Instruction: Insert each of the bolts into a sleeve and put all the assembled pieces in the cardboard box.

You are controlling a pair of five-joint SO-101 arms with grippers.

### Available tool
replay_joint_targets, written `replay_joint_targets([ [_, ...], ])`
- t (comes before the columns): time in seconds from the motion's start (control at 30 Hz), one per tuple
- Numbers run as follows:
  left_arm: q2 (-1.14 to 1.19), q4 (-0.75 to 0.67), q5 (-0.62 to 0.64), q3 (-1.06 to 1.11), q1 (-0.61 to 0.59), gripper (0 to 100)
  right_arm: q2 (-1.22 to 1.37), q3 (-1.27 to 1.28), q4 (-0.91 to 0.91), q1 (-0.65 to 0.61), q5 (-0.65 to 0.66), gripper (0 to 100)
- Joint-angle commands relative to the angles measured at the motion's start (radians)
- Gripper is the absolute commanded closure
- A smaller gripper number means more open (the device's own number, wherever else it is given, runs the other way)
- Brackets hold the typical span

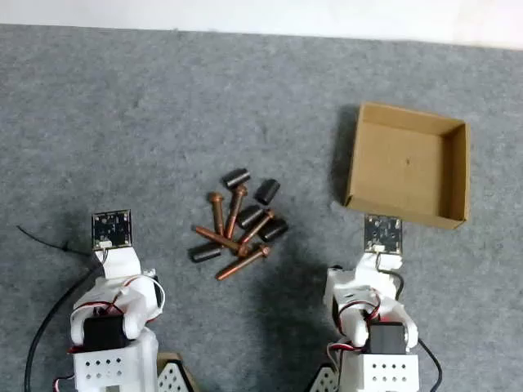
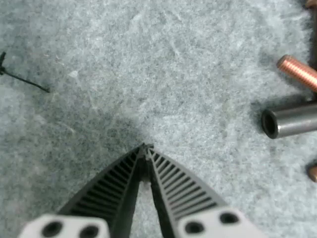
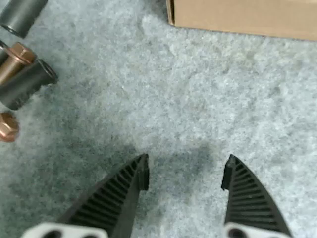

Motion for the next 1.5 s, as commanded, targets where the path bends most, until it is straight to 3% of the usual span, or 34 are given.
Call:
replay_joint_targets([
  [0.0, -0.008, 0.006, -0.003, 0.019, 0.004, 99, -0.001, 0.157, -0.004, -0.021, -0.011, 76.7],
  [0.5, -0.005, -0.084, -0.006, 0.019, 0.226, 99, -0.001, 0.157, -0.013, -0.047, -0.009, 76.7],
  [0.7, -0.004, -0.084, -0.006, 0.019, 0.231, 99, 0.005, 0.157, -0.193, -0.213, -0.011, 76.7],
  [0.87, -0.004, -0.091, -0.005, 0.019, 0.226, 99, 0.01, 0.157, -0.15, -0.28, -0.008, 76.7],
  [0.97, -0.005, -0.095, -0.023, 0.019, 0.147, 99, 0.005, 0.157, -0.151, -0.176, -0.002, 76.7],
  [1.1, -0.007, -0.146, -0.242, 0.019, 0.015, 99, -0.001, 0.157, -0.191, -0.044, 0.127, 76.7],
  [1.27, -0.005, -0.143, -0.27, -0.051, -0.025, 99, -0.001, 0.157, -0.196, -0.036, 0.127, 76.7],
  [1.37, -0.005, -0.143, -0.397, -0.166, -0.171, 99, -0.001, 0.157, -0.196, -0.036, 0.127, 76.7],
  [1.47, -0.005, -0.196, -0.328, -0.228, -0.226, 99, -0.001, 0.154, -0.199, -0.035, 0.127, 76.7],
])
